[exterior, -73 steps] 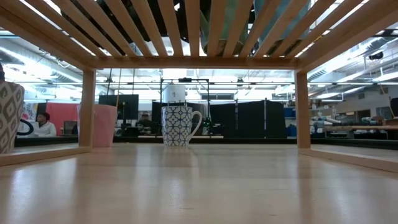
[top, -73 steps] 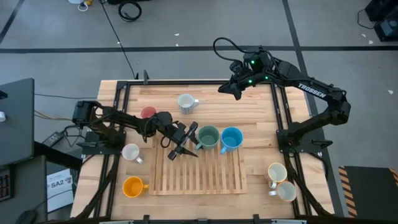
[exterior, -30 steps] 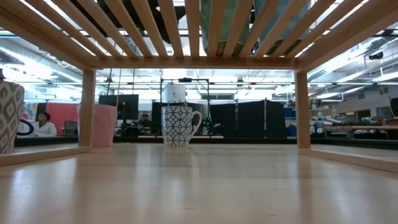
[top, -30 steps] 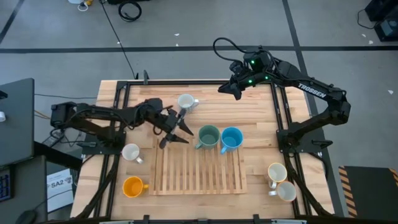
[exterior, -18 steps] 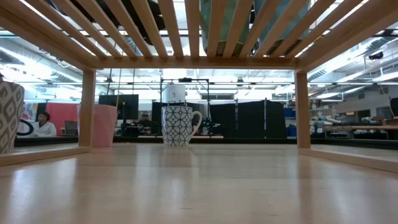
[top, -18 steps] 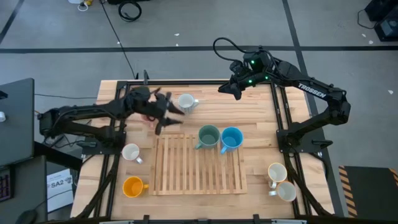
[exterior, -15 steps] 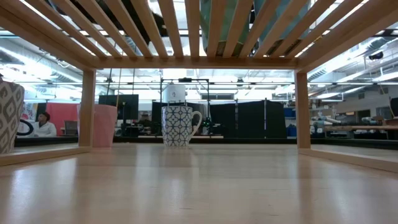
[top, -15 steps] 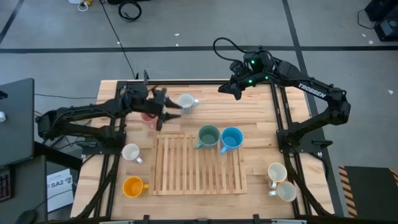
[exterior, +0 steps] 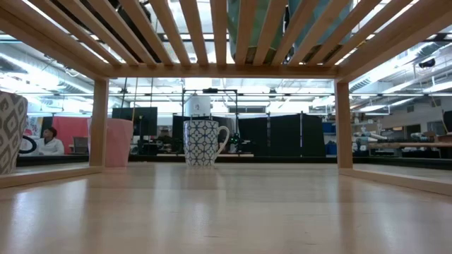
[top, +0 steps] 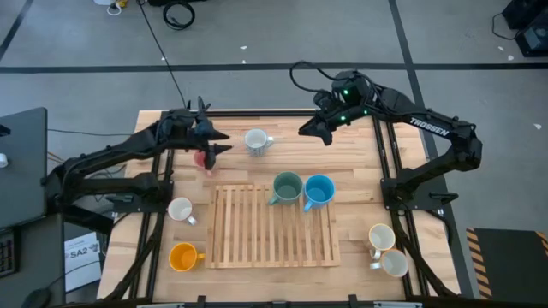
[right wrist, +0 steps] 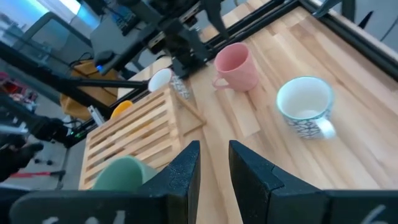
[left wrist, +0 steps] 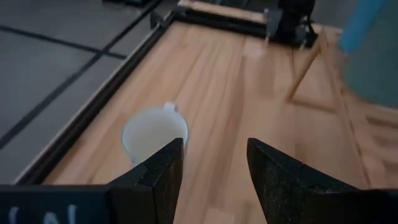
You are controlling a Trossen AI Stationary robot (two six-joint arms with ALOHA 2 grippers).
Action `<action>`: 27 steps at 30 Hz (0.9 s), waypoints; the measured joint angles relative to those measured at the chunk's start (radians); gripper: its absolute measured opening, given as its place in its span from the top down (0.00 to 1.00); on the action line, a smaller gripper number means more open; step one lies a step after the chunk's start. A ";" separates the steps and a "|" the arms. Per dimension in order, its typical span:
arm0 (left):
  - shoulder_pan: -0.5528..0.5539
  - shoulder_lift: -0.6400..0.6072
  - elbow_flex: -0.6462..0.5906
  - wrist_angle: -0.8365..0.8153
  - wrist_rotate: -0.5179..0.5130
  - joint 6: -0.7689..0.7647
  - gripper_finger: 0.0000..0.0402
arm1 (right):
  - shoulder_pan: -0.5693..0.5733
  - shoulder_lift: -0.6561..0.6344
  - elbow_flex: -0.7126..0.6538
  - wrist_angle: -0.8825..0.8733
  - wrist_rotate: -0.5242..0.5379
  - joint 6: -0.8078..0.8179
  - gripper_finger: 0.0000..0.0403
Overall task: Place coffee mugs
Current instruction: Put the pink mug on the shelf
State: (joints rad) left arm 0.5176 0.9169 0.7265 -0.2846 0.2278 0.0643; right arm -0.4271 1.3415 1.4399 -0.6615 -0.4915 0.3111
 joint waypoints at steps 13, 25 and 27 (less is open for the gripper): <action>0.001 -0.122 0.000 -0.369 -0.186 -0.003 0.54 | 0.080 0.000 0.000 0.000 0.001 0.000 0.78; 0.003 -0.119 0.000 -0.502 -0.496 -0.178 0.54 | 0.128 0.000 0.000 0.001 0.003 0.000 0.78; 0.003 -0.112 0.000 -0.502 -0.504 -0.184 0.54 | 0.134 0.000 0.000 0.001 0.003 0.000 0.78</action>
State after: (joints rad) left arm 0.5209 0.8052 0.7269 -0.7868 -0.2766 -0.1201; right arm -0.2930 1.3415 1.4399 -0.6609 -0.4881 0.3107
